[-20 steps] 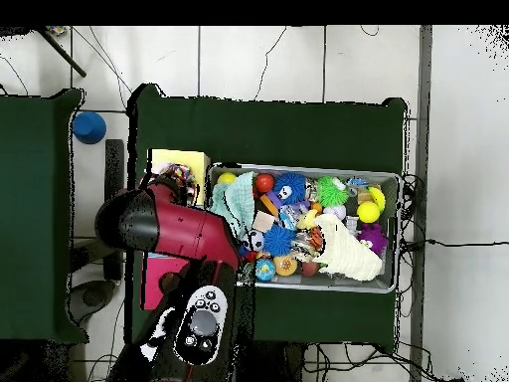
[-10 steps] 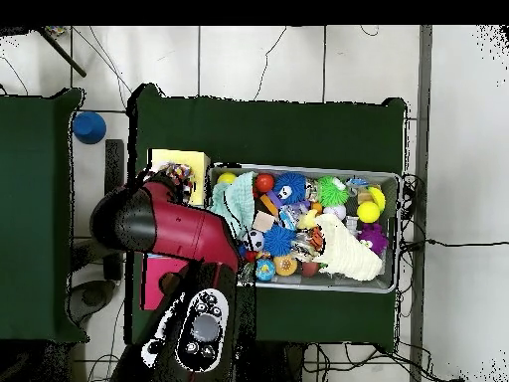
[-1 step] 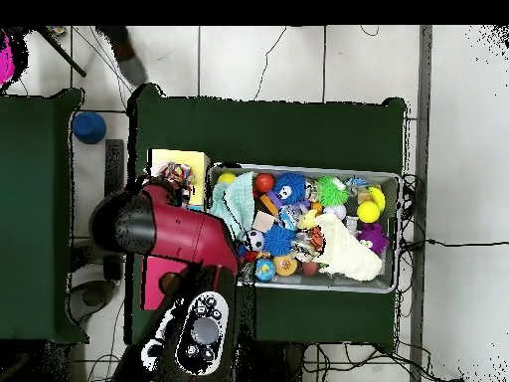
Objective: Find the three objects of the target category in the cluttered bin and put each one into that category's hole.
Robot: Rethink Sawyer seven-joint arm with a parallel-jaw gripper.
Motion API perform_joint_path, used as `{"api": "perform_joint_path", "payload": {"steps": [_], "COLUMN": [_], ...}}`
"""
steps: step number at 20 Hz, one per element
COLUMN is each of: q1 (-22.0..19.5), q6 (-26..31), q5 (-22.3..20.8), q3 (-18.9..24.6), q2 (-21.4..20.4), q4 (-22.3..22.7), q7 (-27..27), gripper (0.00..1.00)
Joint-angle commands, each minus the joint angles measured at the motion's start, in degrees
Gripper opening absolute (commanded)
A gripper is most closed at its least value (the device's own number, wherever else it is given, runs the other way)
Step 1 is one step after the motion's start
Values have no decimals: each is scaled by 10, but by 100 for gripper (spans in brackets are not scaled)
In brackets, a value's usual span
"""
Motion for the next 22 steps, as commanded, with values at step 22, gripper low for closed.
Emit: {"api": "perform_joint_path", "payload": {"steps": [22], "q1": [3], "q6": [67], "q5": [-15], "q3": [1], "q2": [30], "q4": [-19], "q7": [113], "gripper": [0]}}
